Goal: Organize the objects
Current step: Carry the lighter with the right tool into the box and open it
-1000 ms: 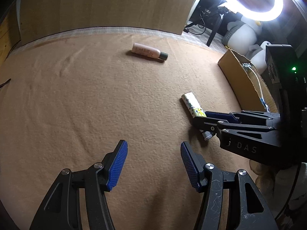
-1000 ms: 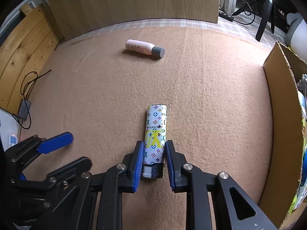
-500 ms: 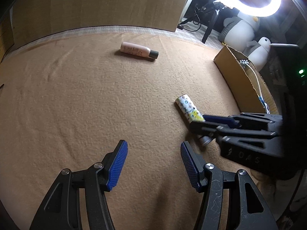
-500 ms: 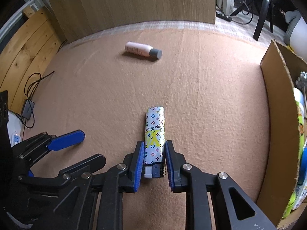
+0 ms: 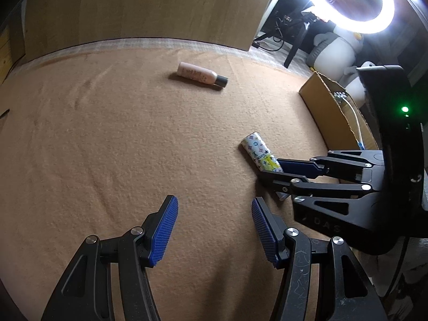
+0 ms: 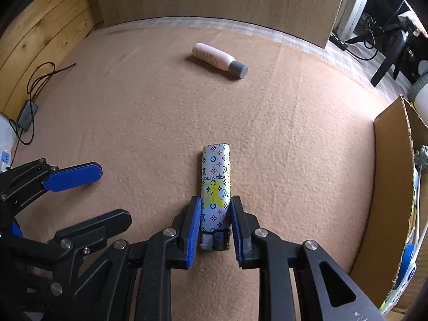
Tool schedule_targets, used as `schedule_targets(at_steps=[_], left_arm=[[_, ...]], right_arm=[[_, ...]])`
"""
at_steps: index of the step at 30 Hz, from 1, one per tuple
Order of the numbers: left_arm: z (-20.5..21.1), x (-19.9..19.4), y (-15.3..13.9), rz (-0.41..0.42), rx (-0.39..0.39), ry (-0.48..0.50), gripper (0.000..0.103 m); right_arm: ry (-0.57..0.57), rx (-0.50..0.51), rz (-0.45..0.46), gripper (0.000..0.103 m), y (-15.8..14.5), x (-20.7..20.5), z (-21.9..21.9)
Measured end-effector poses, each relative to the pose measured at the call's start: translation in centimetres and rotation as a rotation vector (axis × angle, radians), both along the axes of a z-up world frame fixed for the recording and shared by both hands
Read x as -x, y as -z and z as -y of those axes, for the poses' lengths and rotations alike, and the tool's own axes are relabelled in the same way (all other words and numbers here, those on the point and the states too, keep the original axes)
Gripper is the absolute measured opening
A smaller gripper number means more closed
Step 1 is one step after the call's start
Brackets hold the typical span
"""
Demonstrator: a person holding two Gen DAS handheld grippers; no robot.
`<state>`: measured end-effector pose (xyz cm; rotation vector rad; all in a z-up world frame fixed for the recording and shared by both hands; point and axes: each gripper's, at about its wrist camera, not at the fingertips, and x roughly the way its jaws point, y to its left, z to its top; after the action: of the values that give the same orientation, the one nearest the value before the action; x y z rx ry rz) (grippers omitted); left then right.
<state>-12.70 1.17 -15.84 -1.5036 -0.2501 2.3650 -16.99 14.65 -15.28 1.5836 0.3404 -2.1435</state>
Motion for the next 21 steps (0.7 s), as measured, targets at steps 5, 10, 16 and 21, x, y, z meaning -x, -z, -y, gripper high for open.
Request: schedule_targets(at_steps=[5,10,16,21], left_arm=[[1.1,0.1,0.1,0.004,-0.007,-0.021,0.061],[1.2,0.3,-0.4,-0.003,-0.010,-0.027,0.061],[0.3,0.3,-1.4,-0.021,0.007,-0.010,0.061],[-0.6,0.3,-2.1,-0.035,0.028,0.004,0.061]], right_arm=[[0.026,0.059,-0.022,0.020,-1.2,-0.5,-0.9],[0.045,0.086,-0.078,0.020,-3.5,-1.1,-2.1],[0.118,0.118,-0.136,0.020,-6.9,-0.2,-6.5],[0.207,0.116,-0.171,0.020,-8.5,0.8,-11.5]])
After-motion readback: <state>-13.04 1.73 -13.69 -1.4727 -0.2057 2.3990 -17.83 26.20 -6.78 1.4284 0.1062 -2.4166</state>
